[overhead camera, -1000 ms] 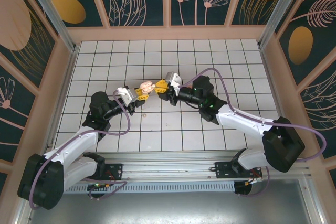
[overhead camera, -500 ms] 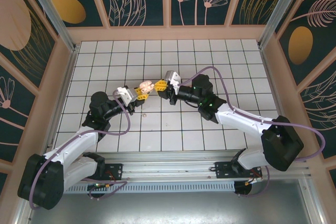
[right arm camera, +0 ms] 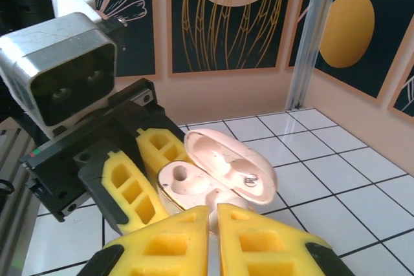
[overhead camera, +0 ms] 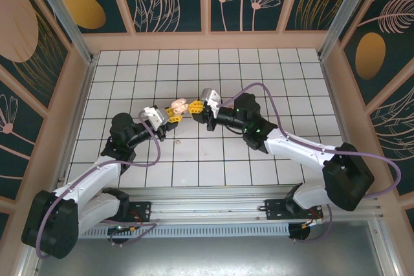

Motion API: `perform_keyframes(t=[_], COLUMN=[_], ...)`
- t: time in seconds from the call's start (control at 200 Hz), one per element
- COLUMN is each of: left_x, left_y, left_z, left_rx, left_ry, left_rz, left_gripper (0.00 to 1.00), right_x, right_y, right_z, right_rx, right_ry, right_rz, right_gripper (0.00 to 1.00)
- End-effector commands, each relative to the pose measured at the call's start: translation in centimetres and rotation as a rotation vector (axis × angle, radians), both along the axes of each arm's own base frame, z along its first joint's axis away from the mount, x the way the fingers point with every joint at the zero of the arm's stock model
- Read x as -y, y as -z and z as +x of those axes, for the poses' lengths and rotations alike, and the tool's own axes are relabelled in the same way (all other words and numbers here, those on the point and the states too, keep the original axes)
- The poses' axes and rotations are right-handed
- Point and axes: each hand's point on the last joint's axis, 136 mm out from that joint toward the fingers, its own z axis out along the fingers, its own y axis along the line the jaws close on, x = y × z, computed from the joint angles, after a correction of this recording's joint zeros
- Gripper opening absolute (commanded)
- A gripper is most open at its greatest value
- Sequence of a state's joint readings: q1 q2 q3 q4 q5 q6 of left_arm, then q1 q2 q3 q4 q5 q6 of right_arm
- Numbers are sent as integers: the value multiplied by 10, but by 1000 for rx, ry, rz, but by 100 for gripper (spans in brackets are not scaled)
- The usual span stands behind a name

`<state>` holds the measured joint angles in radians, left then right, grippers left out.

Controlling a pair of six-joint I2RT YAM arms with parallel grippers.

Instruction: Insert the wireless bluetooth earbuds into the charging case

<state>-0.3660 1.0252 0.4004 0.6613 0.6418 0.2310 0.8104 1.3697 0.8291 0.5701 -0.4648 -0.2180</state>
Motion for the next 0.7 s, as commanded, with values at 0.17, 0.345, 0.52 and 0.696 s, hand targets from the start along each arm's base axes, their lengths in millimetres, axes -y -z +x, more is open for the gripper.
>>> perform_keyframes(t=[0.17, 0.345, 0.52, 0.696], left_x=[4, 4, 4, 5], left_y=[-24, -24, -24, -24], left_z=[-6, -7, -7, -7], left_rx=[79, 79, 79, 79], left_ry=[34, 37, 42, 44], left_rz=[-27, -27, -27, -28], left_gripper=[4, 4, 4, 4], right_x=[-4, -2, 14, 25], right_y=[-7, -13, -18, -16], right_z=[-17, -16, -20, -15], right_rx=[-10, 10, 34, 34], right_ry=[-37, -27, 21, 68], right_rz=[15, 31, 38, 26], right_gripper=[12, 12, 19, 20])
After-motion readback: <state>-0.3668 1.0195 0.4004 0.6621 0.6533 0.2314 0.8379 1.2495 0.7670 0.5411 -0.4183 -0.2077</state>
